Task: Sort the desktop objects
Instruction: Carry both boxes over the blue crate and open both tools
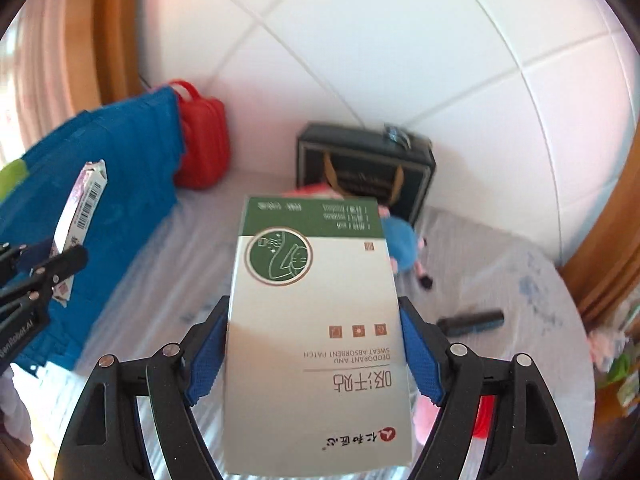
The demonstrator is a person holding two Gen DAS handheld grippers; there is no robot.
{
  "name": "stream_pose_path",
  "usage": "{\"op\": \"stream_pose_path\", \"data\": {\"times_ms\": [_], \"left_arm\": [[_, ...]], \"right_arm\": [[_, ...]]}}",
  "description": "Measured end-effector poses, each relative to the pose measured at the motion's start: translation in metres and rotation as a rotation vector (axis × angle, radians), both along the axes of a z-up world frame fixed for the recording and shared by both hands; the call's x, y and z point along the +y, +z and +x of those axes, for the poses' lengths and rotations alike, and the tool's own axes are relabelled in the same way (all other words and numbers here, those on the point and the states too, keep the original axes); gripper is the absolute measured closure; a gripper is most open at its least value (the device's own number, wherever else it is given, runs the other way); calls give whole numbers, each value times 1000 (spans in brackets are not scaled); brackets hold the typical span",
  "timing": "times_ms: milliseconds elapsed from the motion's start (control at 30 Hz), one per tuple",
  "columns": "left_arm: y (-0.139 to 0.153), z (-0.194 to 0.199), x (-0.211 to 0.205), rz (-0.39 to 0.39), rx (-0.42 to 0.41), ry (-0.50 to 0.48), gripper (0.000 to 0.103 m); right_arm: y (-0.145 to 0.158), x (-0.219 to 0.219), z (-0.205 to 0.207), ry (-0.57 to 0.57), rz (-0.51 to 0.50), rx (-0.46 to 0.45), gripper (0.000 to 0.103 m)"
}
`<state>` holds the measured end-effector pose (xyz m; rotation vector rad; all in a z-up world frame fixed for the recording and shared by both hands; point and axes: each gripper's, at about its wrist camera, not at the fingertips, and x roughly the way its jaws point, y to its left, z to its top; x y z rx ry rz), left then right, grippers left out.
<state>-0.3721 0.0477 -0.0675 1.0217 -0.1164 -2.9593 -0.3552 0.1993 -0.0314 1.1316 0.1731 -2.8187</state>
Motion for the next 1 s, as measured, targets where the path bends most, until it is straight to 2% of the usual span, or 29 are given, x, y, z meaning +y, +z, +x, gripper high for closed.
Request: {"op": "stream_pose_path", "data": {"times_ms": [100,300,467,600,733,833,1000], "left_arm": [[24,24,-14,-12,56,7,75],[83,57,-78,-32,188,14,75],[126,67,-173,-72,256,59,75],[136,58,-257,-112,234,114,75],[128,33,-325,-96,161,137,75],[118,11,-361,-64,119,146,75],[106,-27,-395,-31,74,143,75]], "right_arm": [[32,-21,22,48,7,80,25],[94,-95,45,107,0,207,25],[141,-190,46,167,-10,279,25],[161,-278,34,213,-32,291,25],[161,-362,9,232,-41,272,25],[153,-415,-15,225,-18,240,25],[139,-462,-51,165,30,203,25]]}}
